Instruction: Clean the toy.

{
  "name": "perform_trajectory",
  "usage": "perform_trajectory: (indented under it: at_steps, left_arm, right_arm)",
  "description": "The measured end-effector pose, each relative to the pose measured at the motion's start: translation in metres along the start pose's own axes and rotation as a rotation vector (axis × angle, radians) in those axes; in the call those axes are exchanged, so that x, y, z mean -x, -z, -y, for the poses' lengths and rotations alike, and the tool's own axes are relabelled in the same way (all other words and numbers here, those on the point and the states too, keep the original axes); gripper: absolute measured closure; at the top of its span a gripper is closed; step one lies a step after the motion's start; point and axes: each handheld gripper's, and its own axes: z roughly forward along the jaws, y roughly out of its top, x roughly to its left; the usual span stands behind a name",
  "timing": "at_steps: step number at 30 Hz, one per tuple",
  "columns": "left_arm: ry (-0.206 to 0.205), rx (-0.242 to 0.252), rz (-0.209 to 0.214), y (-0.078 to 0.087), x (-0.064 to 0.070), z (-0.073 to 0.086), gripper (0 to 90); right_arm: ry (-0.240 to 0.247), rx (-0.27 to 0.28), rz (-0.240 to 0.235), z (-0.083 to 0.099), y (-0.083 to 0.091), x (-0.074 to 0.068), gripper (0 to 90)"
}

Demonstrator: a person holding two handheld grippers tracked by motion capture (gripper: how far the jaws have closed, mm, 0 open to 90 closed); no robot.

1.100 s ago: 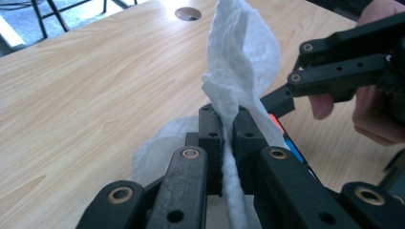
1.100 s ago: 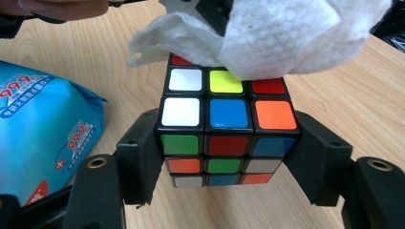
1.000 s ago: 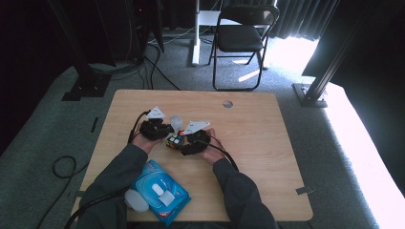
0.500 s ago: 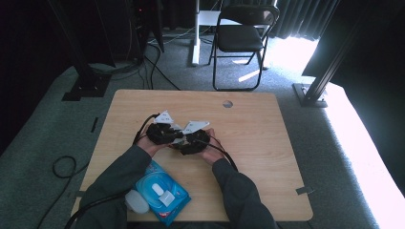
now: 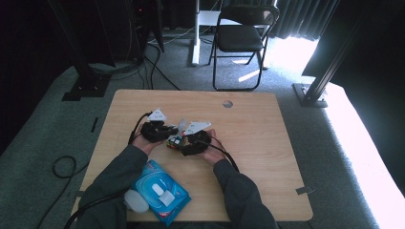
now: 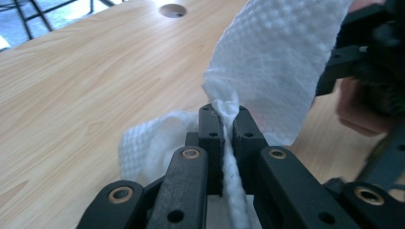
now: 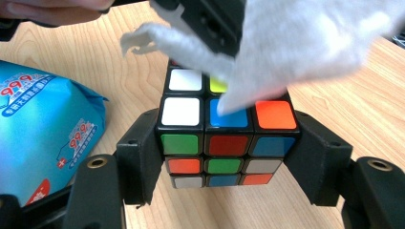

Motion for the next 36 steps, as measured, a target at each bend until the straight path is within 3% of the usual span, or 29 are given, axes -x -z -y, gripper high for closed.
perform_trajectory:
  at_steps: [5, 10, 14, 28, 36]
  left_arm:
    - [0.043, 0.015, -0.022, 0.005, -0.008, 0.004, 85.7]
    - [0.058, 0.009, -0.044, 0.007, -0.012, 0.005, 85.6]
    - [0.079, 0.005, -0.017, 0.005, -0.014, 0.008, 85.7]
    - [0.074, -0.046, 0.008, -0.001, -0.014, 0.013, 85.7]
    - [0.072, -0.068, 0.034, -0.005, -0.012, 0.02, 85.8]
  right_arm:
    - [0.0, 0.004, -0.005, 0.001, 0.003, 0.001, 34.4]
    - [-0.016, 0.028, -0.009, 0.001, 0.006, 0.003, 34.4]
    - [-0.014, 0.036, -0.012, 0.0, 0.009, 0.004, 34.4]
    - [-0.027, 0.044, -0.005, 0.003, 0.013, 0.007, 34.4]
    - [-0.068, 0.083, 0.002, 0.003, 0.021, 0.015, 34.4]
